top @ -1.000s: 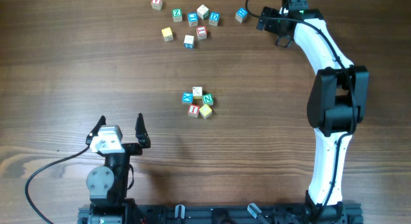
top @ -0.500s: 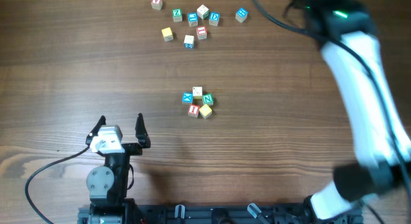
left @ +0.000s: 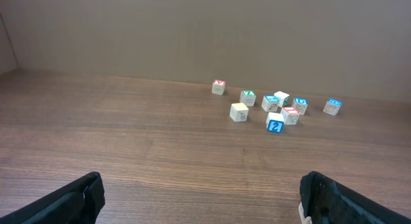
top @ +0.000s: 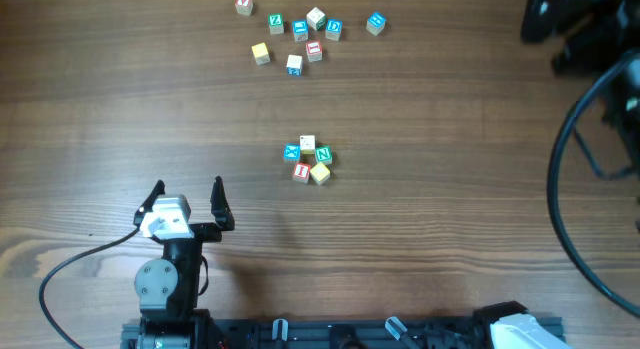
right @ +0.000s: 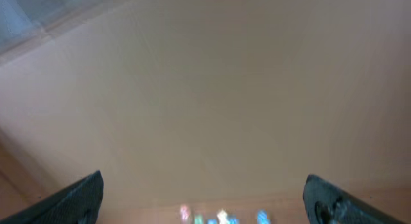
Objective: Form a circle
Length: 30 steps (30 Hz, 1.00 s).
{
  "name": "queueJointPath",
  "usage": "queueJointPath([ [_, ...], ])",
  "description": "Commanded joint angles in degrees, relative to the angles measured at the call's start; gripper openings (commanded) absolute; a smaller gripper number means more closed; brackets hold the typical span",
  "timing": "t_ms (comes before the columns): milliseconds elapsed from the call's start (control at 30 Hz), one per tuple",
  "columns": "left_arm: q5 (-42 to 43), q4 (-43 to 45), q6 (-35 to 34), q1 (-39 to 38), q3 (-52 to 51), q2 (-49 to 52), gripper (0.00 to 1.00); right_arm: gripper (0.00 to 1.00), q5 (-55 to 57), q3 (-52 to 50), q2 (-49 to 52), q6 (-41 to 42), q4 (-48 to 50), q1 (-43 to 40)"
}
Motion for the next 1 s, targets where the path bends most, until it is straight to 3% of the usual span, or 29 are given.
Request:
queueJointPath([
  [0,-0.1,-0.1,1.1,0.3,-0.2,-0.4,1.00,1.00,0.1,-1.7,-0.8,-0.5,-14.8,0.1],
  [67,-0.1,-0.1,1.1,0.3,-0.2,-0.4,1.00,1.00,0.1,-5.0,-3.3,-0.5,-17.2,0.1],
  [200,-0.1,-0.1,1.1,0.3,-0.2,-0.4,1.00,1.00,0.1,-16.4,-9.1,-0.5,-4.1,0.1],
  [300,-0.1,-0.1,1.1,0.3,-0.2,-0.4,1.00,1.00,0.1,-28.6,-12.9,-0.5,12.3,0.1],
  [400,-0.1,-0.1,1.1,0.3,-0.2,-0.4,1.00,1.00,0.1,-40.9,-15.1,-0.5,35.5,0.1],
  [467,-0.1,-0.1,1.1,0.3,-0.2,-0.4,1.00,1.00,0.1,-45.8,-15.6,-0.5,44.5,0.1],
  [967,-0.1,-0.1,1.1,0.3,-0.2,-0.4,1.00,1.00,0.1,-69.7,-29.8,-0.5,60.3,-6.2],
])
